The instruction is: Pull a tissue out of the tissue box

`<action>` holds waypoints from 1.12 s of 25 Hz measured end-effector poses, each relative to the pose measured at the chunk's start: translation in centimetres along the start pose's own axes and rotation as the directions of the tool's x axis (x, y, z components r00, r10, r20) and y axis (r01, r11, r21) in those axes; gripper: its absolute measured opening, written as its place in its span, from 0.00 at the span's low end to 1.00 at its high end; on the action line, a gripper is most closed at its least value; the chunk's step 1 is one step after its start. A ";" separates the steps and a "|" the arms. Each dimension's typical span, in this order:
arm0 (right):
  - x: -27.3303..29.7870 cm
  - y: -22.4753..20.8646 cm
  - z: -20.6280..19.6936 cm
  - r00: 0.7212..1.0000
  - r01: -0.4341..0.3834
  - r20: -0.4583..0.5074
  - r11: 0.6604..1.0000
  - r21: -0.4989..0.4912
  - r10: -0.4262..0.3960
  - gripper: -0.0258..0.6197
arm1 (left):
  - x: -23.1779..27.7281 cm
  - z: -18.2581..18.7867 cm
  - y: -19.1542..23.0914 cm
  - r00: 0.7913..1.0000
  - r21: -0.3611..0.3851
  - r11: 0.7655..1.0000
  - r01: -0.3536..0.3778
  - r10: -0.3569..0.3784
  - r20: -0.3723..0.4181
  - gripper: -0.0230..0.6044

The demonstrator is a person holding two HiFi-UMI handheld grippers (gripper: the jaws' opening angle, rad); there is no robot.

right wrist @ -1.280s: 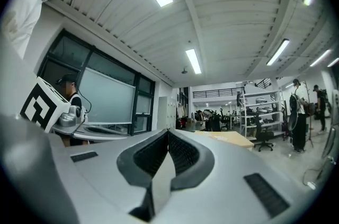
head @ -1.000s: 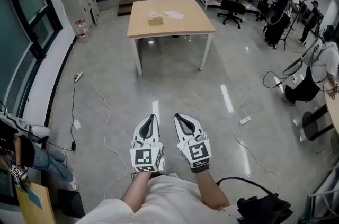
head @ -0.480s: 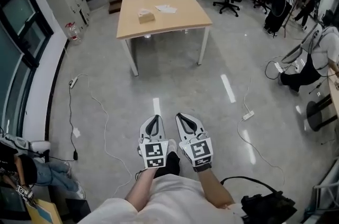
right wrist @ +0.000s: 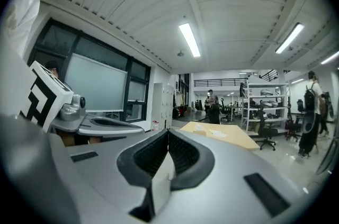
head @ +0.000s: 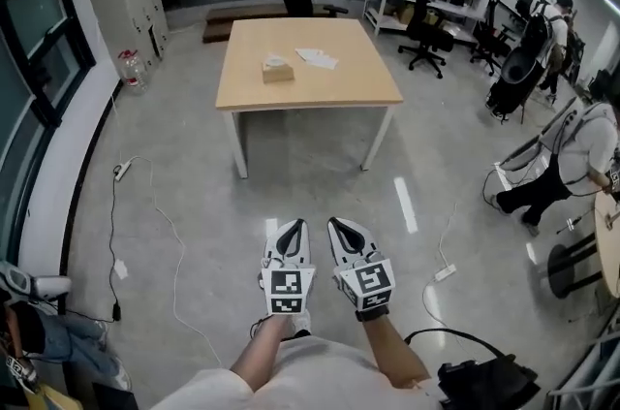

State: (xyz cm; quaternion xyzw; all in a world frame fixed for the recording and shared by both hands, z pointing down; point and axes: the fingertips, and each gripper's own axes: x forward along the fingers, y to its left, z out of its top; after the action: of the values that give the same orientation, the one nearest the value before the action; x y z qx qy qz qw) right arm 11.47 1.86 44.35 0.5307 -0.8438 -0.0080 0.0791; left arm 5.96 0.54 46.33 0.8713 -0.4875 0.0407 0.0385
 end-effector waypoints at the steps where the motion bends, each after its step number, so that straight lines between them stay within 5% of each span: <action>1: 1.6 -0.2 0.3 1.000 -0.013 0.005 1.000 0.007 0.013 0.05 | 0.9 0.2 0.6 1.000 -0.010 1.000 0.010 -0.010 0.001 0.04; 19: 14.3 -7.8 -1.2 0.996 -0.083 0.021 0.993 0.080 0.082 0.05 | 13.7 -1.8 6.9 0.997 -0.053 0.997 -0.047 0.044 -0.058 0.04; 28: 25.4 -19.0 2.6 0.988 -0.120 0.103 0.990 0.070 0.113 0.05 | 26.4 2.8 10.7 0.993 -0.006 0.993 -0.119 0.119 -0.014 0.04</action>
State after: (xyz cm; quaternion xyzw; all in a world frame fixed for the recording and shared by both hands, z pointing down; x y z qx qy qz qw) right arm 17.29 -29.36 43.09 0.4820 -0.8760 0.0027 0.0175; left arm 10.66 -27.75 46.75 0.8402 -0.5386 0.0471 0.0420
